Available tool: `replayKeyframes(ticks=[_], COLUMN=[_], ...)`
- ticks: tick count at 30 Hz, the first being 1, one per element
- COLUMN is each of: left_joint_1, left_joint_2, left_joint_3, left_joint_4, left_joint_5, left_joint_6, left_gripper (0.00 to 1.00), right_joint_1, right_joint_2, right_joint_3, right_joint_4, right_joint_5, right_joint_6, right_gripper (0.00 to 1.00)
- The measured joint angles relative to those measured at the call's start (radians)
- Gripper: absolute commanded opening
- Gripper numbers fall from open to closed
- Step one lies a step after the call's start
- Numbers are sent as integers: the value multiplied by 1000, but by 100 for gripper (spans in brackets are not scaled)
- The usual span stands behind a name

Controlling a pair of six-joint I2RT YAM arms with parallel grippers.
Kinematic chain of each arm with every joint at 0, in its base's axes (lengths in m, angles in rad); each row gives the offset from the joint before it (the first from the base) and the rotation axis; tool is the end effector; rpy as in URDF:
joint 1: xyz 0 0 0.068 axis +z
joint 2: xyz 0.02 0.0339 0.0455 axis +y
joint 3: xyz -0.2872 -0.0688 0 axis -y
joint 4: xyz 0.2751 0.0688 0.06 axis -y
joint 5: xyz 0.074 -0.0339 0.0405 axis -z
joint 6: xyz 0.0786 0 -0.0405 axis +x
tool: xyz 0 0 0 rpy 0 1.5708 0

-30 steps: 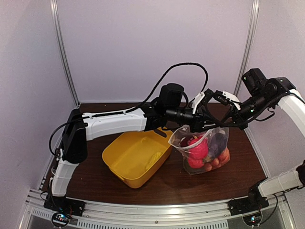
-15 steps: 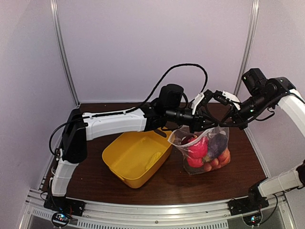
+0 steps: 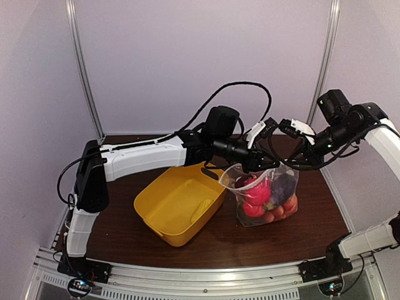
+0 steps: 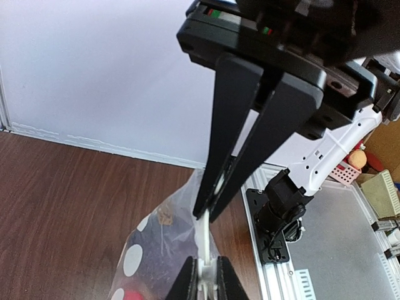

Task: Place the food in the zip-top bag and seal the zipper
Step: Zip the zipper of the food storage bag.

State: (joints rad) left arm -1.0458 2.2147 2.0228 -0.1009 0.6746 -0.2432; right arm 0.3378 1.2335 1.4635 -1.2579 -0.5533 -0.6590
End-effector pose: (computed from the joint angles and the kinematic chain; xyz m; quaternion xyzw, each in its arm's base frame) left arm 0.2600 -0.5469 0.3105 0.4776 0.6202 -0.5505 0.2903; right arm 0.2240 0.1225 0.3850 -0.5073 0.7790 0.2185 0.2967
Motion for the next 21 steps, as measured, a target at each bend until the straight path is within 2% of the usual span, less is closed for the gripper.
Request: replayKeyframes(ticks=[19,21], left_joint_1=[31,32], left_joint_2=[-113,-121], left_joint_3=[-123,-135], left_joint_4=[-43,-43], left_joint_5=[-43,-50], left_joint_6=[33,36], left_gripper=[10,13], right_joint_1=[-110,-114], right_joint_2=[-4,-4], right_joint_3=[-14,-21], right_joint_4=[25,30], right_joint_5=[-76,-80], right_joint_6=[-97,-102], right_gripper=[0,0])
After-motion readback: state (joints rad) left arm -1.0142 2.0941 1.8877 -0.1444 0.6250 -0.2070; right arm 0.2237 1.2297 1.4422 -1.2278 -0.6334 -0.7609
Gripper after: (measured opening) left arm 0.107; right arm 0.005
